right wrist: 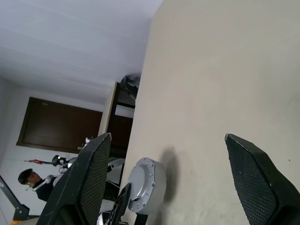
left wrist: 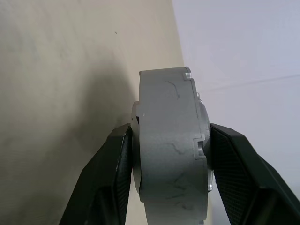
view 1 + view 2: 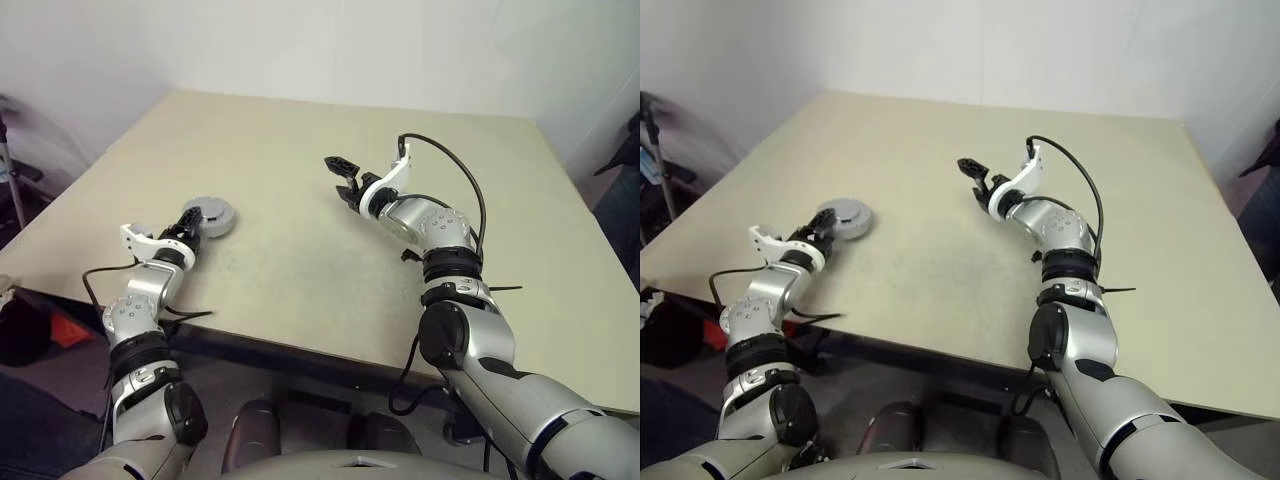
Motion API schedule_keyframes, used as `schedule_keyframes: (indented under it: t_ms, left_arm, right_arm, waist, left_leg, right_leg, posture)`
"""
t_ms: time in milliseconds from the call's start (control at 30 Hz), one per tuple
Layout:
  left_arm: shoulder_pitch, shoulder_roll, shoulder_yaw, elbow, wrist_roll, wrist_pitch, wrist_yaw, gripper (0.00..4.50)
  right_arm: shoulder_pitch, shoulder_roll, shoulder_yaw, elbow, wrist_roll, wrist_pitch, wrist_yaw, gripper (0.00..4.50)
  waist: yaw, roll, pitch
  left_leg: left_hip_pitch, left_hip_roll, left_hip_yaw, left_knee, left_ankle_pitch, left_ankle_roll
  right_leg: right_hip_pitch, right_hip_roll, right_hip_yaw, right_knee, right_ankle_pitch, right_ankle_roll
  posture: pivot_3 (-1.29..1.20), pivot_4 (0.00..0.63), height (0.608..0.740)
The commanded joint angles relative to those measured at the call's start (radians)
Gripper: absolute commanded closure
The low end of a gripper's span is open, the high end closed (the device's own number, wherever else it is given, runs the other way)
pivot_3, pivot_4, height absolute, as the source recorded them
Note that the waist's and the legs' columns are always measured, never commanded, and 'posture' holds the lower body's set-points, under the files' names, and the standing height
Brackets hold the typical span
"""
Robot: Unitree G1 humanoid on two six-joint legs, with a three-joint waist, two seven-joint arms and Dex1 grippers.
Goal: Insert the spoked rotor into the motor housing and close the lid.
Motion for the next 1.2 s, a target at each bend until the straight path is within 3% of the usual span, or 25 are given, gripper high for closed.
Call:
schedule_keyframes:
  t_ms: [33,267,600,833,967,1100,1200]
  left_arm:
    - [-0.013,0.010,-0.010,-0.077,-0.013,-0.018,-0.011,2.39]
    - [0.000,0.011,0.001,-0.055,-0.011,-0.017,0.050,0.10]
    - [0.094,-0.005,0.004,-0.132,-0.082,0.072,0.146,0.04]
    - [0.497,-0.023,-0.117,-0.456,-0.349,0.389,0.338,0.04]
    - [0.547,0.053,-0.191,-0.502,-0.435,0.429,0.318,0.04]
    - [0.408,0.143,-0.325,-0.554,-0.243,0.353,0.167,0.04]
    - [0.306,0.197,-0.458,-0.560,0.029,0.170,0.008,0.04]
  right_arm:
    - [-0.030,0.003,0.006,-0.004,0.003,-0.007,0.014,0.12]
    - [-0.038,0.003,0.004,0.012,-0.002,-0.015,0.010,0.07]
    - [-0.034,0.002,0.005,0.030,-0.023,-0.022,0.005,0.07]
    - [-0.026,-0.006,0.005,0.034,-0.031,-0.011,0.002,0.07]
    - [-0.015,-0.018,0.041,0.023,-0.071,-0.025,0.028,0.07]
    - [0.049,-0.058,0.204,-0.071,-0.212,-0.151,0.186,0.07]
    - [0.141,-0.152,0.384,-0.153,-0.356,-0.301,0.404,0.07]
  waist:
    - [-0.003,0.000,0.000]
    - [-0.006,0.000,0.000]
    - [-0.011,-0.001,-0.001]
    - [-0.031,0.001,-0.007]
    - [-0.032,0.007,-0.012]
    - [-0.023,0.006,-0.011]
    - [-0.018,0.000,-0.010]
  left_leg:
    - [0.000,0.000,0.000,0.000,0.000,0.000]
    - [0.000,0.000,0.000,0.000,0.000,0.000]
    - [0.003,0.000,0.001,0.000,0.000,0.000]
    - [0.005,-0.001,0.002,0.000,-0.003,0.003]
    - [0.020,-0.002,0.003,-0.001,-0.005,0.005]
    - [0.035,-0.002,0.001,-0.003,-0.007,0.008]
    - [0.034,-0.002,0.001,-0.003,-0.007,0.008]
  right_leg:
    - [0.000,0.000,0.000,0.000,0.000,0.000]
    - [0.000,0.000,0.000,0.001,0.001,0.001]
    - [0.001,0.000,0.002,0.001,0.000,0.000]
    - [0.004,0.000,0.003,-0.001,-0.001,0.000]
    - [0.019,0.000,0.004,-0.004,-0.009,0.009]
    - [0.039,0.000,0.001,-0.014,-0.010,0.012]
    - [0.043,-0.001,0.003,-0.017,-0.011,0.015]
  posture:
    - [0.00,0.000,0.740]
    - [0.00,0.000,0.740]
    - [0.00,0.000,0.740]
    - [0.00,0.000,0.740]
    - [0.00,0.000,0.740]
    - [0.00,0.000,0.740]
    - [0.00,0.000,0.740]
